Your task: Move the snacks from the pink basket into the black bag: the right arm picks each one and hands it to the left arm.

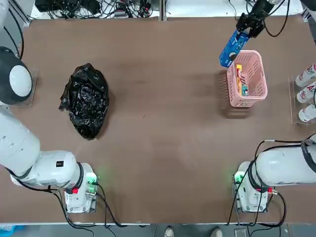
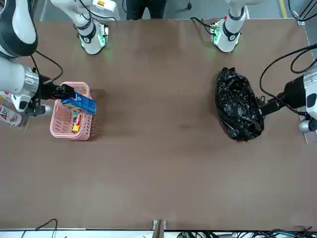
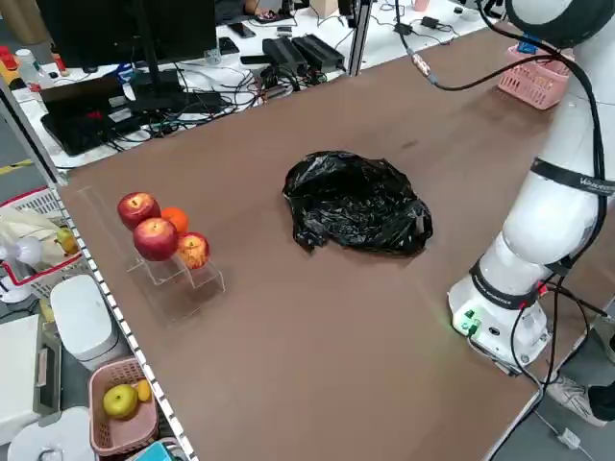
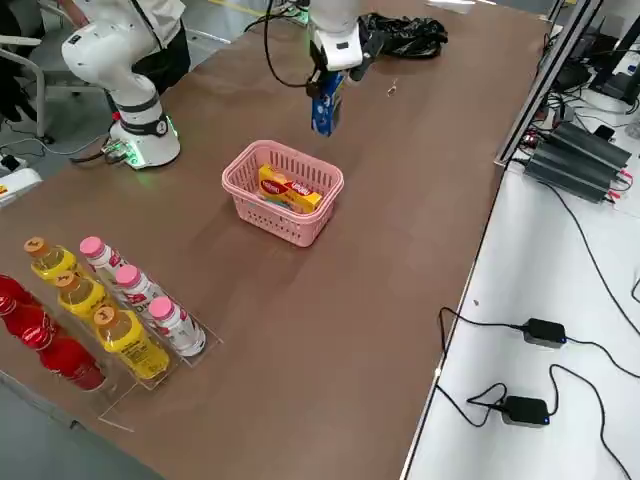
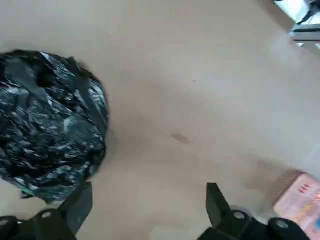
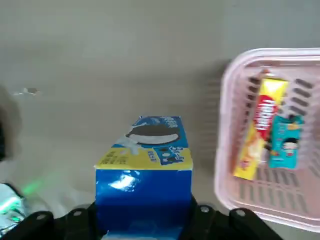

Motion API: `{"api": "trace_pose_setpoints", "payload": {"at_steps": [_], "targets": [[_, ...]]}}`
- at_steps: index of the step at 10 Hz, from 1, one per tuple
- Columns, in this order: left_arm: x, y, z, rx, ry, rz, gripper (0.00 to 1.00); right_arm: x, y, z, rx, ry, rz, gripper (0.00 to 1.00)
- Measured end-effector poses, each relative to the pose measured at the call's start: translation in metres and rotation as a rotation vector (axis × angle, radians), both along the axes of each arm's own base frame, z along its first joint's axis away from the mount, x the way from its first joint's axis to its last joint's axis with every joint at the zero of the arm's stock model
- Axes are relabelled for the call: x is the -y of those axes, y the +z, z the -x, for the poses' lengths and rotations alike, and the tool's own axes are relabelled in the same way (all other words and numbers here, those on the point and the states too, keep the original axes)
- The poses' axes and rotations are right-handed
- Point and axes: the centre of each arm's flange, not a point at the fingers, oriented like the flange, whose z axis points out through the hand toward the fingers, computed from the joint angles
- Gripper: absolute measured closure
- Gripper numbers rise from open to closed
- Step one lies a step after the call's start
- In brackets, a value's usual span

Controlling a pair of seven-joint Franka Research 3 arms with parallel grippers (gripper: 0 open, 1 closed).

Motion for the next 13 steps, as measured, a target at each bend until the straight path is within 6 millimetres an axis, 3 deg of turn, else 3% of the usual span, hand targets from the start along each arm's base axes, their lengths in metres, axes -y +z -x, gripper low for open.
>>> {"api": "trace_pose_setpoints", "payload": {"at_steps": [2,3,5,8,10,13], "targets": [[0.021,-0.002,0.001,-0.061,0.115,-0.008,0.0,-0.04,-0.004,-0.003,0.006,-0.041,-0.109,0.46],[0.029,-0.005,0.002,-0.09,0.16,-0.015,0.0,-0.063,-0.017,-0.005,0.012,-0.064,-0.164,0.46],[0.041,-0.015,0.002,-0.163,0.279,-0.031,0.0,-0.101,-0.037,-0.009,0.021,-0.093,-0.236,0.46],[0.054,-0.023,0.004,-0.281,0.474,-0.015,0.0,-0.163,-0.047,-0.007,0.046,-0.127,-0.34,0.46],[0.082,-0.039,0.001,-0.335,0.534,-0.024,0.0,-0.206,-0.052,0.0,0.055,-0.153,-0.403,0.46],[0.125,-0.05,-0.007,-0.388,0.673,0.027,0.0,-0.255,-0.053,0.013,0.056,-0.228,-0.506,0.46]]}}
